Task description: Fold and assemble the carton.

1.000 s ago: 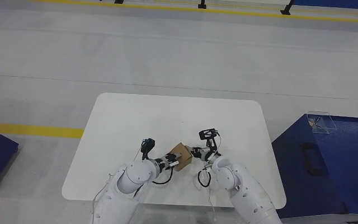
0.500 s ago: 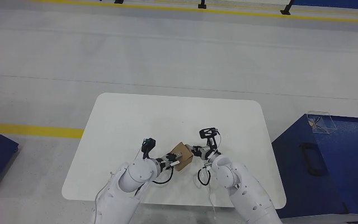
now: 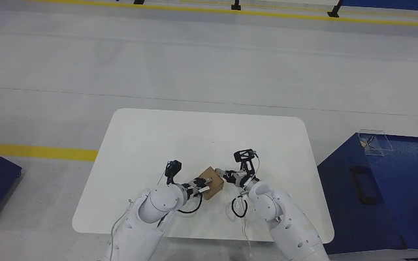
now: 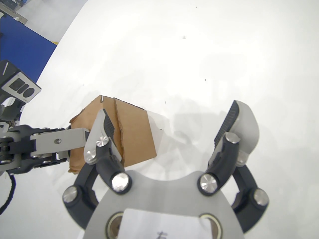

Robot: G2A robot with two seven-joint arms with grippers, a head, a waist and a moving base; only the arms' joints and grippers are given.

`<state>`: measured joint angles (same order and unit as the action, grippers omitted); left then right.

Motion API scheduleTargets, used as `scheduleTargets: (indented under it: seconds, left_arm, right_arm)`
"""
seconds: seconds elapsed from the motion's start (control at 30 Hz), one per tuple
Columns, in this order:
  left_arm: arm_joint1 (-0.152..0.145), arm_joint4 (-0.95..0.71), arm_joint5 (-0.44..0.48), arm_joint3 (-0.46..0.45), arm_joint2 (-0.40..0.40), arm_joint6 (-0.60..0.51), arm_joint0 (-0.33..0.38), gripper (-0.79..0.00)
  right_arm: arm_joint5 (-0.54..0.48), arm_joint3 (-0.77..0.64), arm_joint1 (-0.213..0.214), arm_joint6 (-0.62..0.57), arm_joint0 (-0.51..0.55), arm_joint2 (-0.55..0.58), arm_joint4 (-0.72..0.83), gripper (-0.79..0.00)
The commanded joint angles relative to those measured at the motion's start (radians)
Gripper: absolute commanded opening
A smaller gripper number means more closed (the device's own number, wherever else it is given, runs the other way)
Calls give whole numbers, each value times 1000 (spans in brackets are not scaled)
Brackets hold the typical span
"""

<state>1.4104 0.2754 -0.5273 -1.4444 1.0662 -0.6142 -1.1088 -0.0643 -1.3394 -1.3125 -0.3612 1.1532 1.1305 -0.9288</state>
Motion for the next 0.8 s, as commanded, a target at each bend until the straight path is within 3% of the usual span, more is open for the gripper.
scheduleTargets:
  seconds: [0.0, 0.3, 0.77]
  left_arm:
    - [0, -1, 0, 1, 0, 0, 1, -351]
    - [-3, -4, -2, 7, -3, 0, 7, -345]
    - [-9, -14, 3, -10, 6, 4, -6, -354]
  right_arm:
    - [-3, -1, 0, 0, 1, -2, -1, 0]
    - [-33, -26, 3, -1, 16, 10, 1, 0]
    - [6, 8, -5, -14, -3, -6, -7, 0]
